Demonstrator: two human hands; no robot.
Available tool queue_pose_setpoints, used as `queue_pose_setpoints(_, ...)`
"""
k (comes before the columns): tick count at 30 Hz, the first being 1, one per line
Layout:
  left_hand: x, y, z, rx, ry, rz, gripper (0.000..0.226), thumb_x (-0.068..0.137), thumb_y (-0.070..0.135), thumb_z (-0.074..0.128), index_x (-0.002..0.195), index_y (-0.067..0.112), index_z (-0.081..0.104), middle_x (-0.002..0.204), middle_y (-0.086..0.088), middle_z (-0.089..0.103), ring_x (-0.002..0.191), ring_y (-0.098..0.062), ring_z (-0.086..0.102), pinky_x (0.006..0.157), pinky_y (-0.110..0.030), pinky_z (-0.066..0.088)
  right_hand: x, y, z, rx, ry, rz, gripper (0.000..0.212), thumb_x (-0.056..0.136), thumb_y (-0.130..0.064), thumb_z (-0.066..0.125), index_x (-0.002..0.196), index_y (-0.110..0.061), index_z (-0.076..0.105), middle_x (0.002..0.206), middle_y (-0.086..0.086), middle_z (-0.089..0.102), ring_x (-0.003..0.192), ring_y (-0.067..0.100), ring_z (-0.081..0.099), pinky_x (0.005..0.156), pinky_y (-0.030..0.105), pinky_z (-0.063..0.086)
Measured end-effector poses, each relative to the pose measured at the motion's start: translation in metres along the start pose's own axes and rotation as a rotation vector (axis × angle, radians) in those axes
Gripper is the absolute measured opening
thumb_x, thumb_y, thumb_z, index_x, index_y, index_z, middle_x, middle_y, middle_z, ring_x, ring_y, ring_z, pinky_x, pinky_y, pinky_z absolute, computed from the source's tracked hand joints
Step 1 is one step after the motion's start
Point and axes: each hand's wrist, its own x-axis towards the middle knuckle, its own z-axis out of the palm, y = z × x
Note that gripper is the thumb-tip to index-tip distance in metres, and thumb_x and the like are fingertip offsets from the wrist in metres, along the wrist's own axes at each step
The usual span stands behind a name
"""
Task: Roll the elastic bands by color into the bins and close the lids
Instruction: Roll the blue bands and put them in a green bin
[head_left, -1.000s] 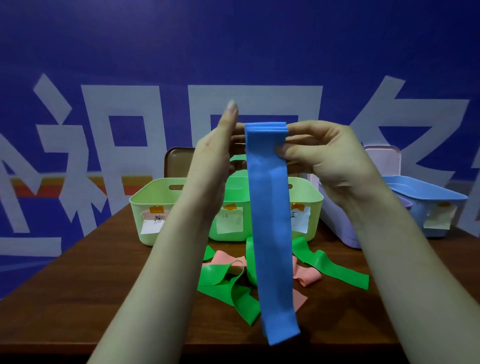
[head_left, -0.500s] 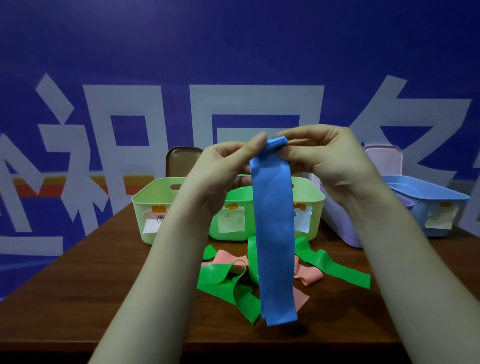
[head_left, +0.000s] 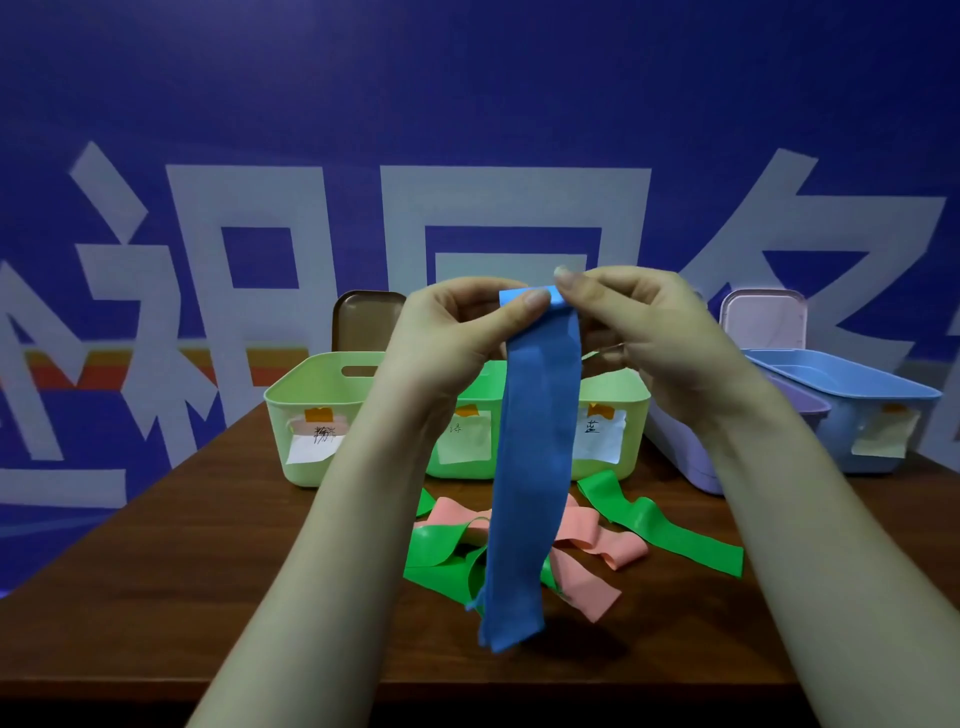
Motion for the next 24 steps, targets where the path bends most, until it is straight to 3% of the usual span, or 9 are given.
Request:
queue_pose_setpoints(7, -0.004, 0.001, -0.002, 0.021, -0.015, 0.078, 0.017, 0.077, 0.002, 0.073, 0.091, 0.011, 0.068, 0.087, -0.010, 0.070, 0.080, -0.019, 0.065, 0.073, -0.024, 0.056, 0.000, 0.009, -0.009, 0.105, -0.027, -0.008, 0.031, 0.071, -0.025, 0.069, 0.099, -0.011, 0.069, 0.089, 0.009, 0.074, 0.079, 0.025, 0.072, 0.068, 0.036, 0.059)
queue_pose_setpoints(12, -0.005, 0.003, -0.003, -0.032, -0.056, 0.062, 0.024, 0.074, 0.000, 0.074, 0.093, 0.014, 0.070, 0.089, -0.006, 0.071, 0.083, -0.019, 0.066, 0.076, -0.025, 0.056, -0.003, 0.008, -0.009, 0.124, -0.030, -0.092, 0.027, 0.072, -0.013, 0.067, 0.099, -0.010, 0.066, 0.082, 0.004, 0.075, 0.077, 0.020, 0.073, 0.065, 0.026, 0.058)
queue_pose_setpoints(15, -0.006, 0.001, 0.000, -0.106, -0.036, 0.005, 0.024, 0.076, 0.018, 0.076, 0.098, 0.015, 0.068, 0.097, -0.006, 0.068, 0.094, -0.021, 0.066, 0.085, -0.032, 0.055, -0.003, 0.007, -0.009, 0.133, 0.001, -0.142, 0.026, 0.072, -0.010, 0.068, 0.098, -0.009, 0.067, 0.081, 0.005, 0.076, 0.077, 0.022, 0.073, 0.068, 0.030, 0.059)
queue_pose_setpoints(19, -0.008, 0.004, 0.006, 0.035, 0.057, -0.062, 0.027, 0.086, 0.045, 0.061, 0.093, 0.020, 0.066, 0.091, 0.001, 0.068, 0.088, -0.017, 0.067, 0.069, -0.024, 0.054, -0.006, 0.005, -0.009, 0.102, 0.027, -0.188, 0.025, 0.071, -0.007, 0.068, 0.095, -0.012, 0.066, 0.079, 0.000, 0.075, 0.076, 0.018, 0.073, 0.068, 0.027, 0.059)
queue_pose_setpoints(24, -0.011, 0.005, 0.009, 0.168, 0.079, -0.037, 0.034, 0.087, 0.053, 0.056, 0.083, 0.023, 0.069, 0.074, -0.001, 0.064, 0.076, -0.014, 0.066, 0.058, -0.019, 0.054, -0.009, 0.004, -0.008, 0.079, 0.036, -0.214, 0.027, 0.070, -0.010, 0.068, 0.096, -0.013, 0.066, 0.083, -0.003, 0.075, 0.083, 0.018, 0.073, 0.072, 0.028, 0.060)
